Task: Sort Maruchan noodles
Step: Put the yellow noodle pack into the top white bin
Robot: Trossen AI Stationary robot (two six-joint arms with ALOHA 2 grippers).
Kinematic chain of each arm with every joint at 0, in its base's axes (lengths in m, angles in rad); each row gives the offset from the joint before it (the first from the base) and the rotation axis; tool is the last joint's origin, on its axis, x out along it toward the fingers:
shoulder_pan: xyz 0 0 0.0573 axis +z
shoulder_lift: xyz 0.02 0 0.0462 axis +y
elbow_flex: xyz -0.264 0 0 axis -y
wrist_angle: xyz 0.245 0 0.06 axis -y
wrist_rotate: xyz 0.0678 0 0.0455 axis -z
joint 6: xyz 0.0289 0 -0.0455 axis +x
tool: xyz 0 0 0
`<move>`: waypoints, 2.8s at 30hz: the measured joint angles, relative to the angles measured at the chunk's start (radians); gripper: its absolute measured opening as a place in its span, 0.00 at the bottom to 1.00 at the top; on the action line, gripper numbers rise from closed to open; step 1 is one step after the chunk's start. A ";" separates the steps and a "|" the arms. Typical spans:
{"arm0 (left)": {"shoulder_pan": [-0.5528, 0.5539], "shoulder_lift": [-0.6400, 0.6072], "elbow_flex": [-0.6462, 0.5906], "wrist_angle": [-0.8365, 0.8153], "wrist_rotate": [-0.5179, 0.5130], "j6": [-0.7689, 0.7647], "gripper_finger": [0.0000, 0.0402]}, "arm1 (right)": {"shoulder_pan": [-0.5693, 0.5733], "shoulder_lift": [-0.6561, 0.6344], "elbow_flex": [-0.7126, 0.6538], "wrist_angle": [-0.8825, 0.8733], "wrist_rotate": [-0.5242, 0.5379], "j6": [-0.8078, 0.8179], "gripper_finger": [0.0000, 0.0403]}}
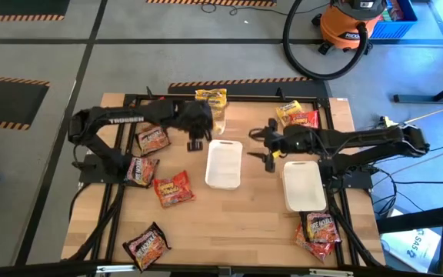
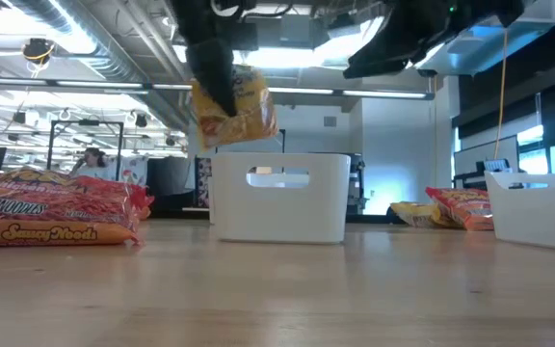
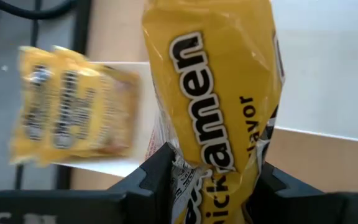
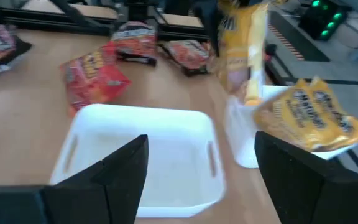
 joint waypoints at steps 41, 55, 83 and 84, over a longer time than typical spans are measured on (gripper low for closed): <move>0.360 0.467 0.400 -0.199 0.363 0.358 0.30 | -0.292 0.022 -0.001 0.023 -0.240 -0.121 0.67; 0.361 0.467 0.309 -0.133 0.319 0.375 0.30 | -0.292 0.022 -0.001 0.021 -0.240 -0.120 0.67; 0.370 0.467 0.173 0.069 0.259 0.428 0.48 | -0.292 0.021 -0.001 0.020 -0.241 -0.120 0.67; 0.370 0.467 0.177 0.069 0.252 0.421 0.49 | -0.292 0.022 -0.001 0.020 -0.241 -0.120 0.67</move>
